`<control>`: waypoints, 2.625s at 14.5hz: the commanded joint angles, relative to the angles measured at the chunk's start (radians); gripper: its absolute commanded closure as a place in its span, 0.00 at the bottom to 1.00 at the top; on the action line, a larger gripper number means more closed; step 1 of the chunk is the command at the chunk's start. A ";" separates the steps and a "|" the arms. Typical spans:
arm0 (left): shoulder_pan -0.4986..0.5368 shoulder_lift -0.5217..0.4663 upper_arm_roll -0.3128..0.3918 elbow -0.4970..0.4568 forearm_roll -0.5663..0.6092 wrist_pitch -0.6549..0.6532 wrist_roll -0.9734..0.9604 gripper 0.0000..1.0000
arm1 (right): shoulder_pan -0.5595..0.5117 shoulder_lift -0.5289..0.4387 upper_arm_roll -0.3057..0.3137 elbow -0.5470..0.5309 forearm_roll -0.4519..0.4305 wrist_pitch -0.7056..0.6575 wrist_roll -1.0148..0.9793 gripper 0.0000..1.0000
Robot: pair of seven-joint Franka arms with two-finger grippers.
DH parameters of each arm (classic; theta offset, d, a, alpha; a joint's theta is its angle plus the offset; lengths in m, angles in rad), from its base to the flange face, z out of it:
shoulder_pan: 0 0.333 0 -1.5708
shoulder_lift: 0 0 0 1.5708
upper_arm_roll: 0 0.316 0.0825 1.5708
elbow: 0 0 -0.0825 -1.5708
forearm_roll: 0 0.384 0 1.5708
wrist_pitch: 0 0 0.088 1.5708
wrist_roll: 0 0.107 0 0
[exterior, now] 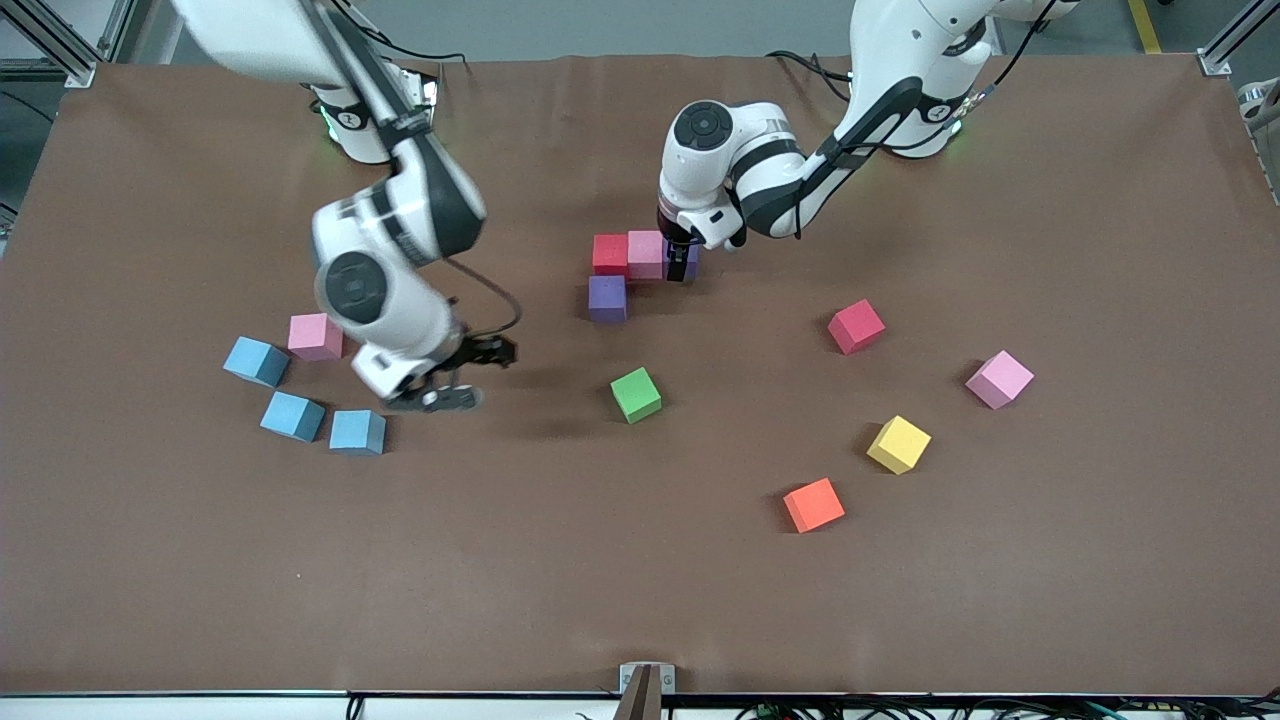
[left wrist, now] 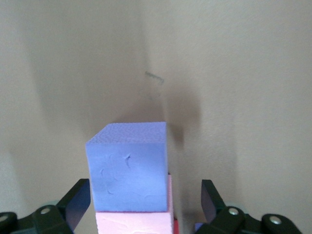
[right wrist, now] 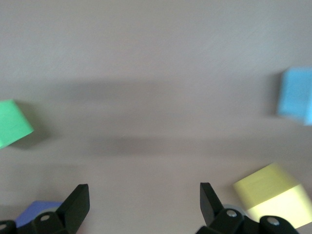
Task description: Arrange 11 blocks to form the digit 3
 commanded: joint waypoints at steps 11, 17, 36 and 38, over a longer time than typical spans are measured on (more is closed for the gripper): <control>0.029 0.121 -0.016 0.406 0.037 -0.292 0.060 0.00 | -0.274 0.213 0.022 0.164 -0.134 0.013 -0.228 0.00; 0.012 0.287 0.062 0.676 0.043 -0.321 0.467 0.00 | -0.299 0.224 0.022 0.114 -0.146 0.067 -0.264 0.00; -0.233 0.482 0.291 0.913 0.031 -0.221 1.158 0.01 | -0.288 0.241 0.055 0.103 -0.129 0.053 -0.282 0.66; -0.236 0.491 0.291 0.910 0.027 -0.221 1.158 0.01 | -0.259 0.239 0.055 0.111 -0.121 0.047 -0.280 0.66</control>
